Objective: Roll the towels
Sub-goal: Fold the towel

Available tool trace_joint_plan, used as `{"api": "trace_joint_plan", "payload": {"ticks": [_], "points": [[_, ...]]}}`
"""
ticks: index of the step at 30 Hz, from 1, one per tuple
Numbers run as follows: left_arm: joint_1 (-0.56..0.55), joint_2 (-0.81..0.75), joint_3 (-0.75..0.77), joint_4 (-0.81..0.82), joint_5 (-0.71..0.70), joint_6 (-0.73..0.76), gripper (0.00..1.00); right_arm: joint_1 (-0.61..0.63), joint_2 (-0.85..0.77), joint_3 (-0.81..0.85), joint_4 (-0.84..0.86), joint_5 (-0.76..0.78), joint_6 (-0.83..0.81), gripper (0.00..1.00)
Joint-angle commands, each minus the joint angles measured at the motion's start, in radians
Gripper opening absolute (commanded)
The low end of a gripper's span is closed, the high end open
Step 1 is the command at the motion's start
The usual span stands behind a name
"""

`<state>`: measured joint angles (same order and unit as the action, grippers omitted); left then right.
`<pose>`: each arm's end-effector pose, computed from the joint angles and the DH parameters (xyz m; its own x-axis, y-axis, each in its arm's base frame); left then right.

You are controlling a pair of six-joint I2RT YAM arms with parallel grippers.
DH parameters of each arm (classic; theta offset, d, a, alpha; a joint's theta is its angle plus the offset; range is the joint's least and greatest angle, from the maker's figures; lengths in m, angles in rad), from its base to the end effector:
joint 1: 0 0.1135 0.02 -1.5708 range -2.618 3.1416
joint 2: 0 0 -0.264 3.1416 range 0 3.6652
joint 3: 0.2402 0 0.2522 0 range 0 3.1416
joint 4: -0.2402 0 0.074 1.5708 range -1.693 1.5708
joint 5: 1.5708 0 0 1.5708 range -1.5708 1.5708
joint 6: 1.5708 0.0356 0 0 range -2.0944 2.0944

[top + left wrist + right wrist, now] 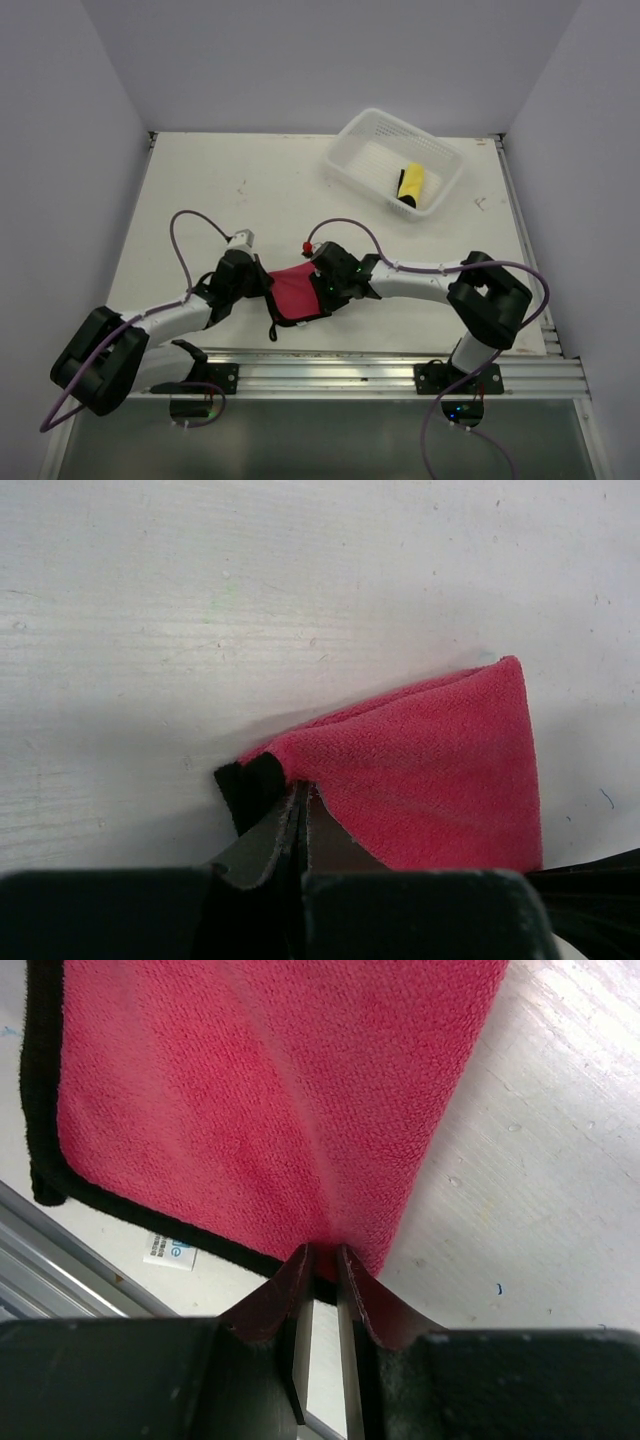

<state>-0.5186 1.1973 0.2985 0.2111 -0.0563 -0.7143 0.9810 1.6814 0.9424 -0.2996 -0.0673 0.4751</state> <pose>0.1814 -0.1012 0.1354 -0.7160 -0.3444 -0.6072 -0.0158 0.8776 -0.4792 0.1794 0.2724 0.1609 -0.8142 -0.3959 -0.4247 -0.5350 0.7958 0.2836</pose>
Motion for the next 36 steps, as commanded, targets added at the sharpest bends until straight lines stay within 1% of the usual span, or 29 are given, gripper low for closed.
{"api": "trace_joint_plan", "payload": {"ticks": [1, 5, 8, 11, 14, 18, 19, 20, 21, 22, 26, 31, 32, 36], "points": [[-0.001, -0.039, 0.001, -0.018, -0.028, 0.006, 0.0, 0.004, -0.057, 0.039, -0.055, 0.007, -0.033, 0.2], [-0.001, -0.093, 0.002, -0.055, -0.031, 0.003, 0.0, 0.002, -0.136, 0.093, -0.13, 0.047, -0.029, 0.24], [-0.001, -0.137, -0.001, -0.081, -0.034, -0.002, 0.0, -0.001, -0.181, 0.098, -0.153, 0.084, 0.006, 0.27], [-0.001, -0.172, 0.007, -0.107, -0.042, -0.004, 0.0, -0.002, -0.212, 0.081, -0.148, 0.122, 0.046, 0.31], [-0.001, -0.188, 0.037, -0.142, -0.048, -0.001, 0.0, -0.014, -0.235, 0.036, -0.116, 0.152, 0.132, 0.34], [-0.001, -0.199, 0.106, -0.168, -0.045, 0.015, 0.13, -0.045, -0.275, -0.062, -0.035, 0.117, 0.204, 0.35], [-0.001, -0.199, 0.119, -0.171, -0.037, 0.018, 0.18, -0.05, -0.281, -0.076, -0.015, 0.104, 0.215, 0.36], [-0.001, -0.196, 0.129, -0.171, -0.031, 0.022, 0.27, -0.057, -0.284, -0.089, 0.023, 0.078, 0.236, 0.37], [-0.001, -0.194, 0.154, -0.171, -0.025, 0.026, 0.3, -0.062, -0.29, -0.109, 0.039, 0.072, 0.244, 0.37], [-0.001, -0.189, 0.165, -0.167, -0.013, 0.03, 0.35, -0.065, -0.292, -0.116, 0.051, 0.072, 0.249, 0.38], [-0.001, -0.157, 0.229, -0.162, 0.016, 0.052, 0.46, -0.074, -0.298, -0.149, 0.114, 0.034, 0.302, 0.4], [-0.001, -0.055, 0.326, -0.164, 0.052, 0.079, 0.48, -0.077, -0.264, -0.192, 0.175, -0.008, 0.364, 0.41], [-0.001, -0.036, 0.352, -0.17, 0.081, 0.081, 0.48, -0.077, -0.246, -0.201, 0.189, -0.009, 0.378, 0.41], [-0.001, 0.022, 0.37, -0.154, 0.117, 0.064, 0.47, -0.077, -0.216, -0.226, 0.231, -0.012, 0.405, 0.41]]}}
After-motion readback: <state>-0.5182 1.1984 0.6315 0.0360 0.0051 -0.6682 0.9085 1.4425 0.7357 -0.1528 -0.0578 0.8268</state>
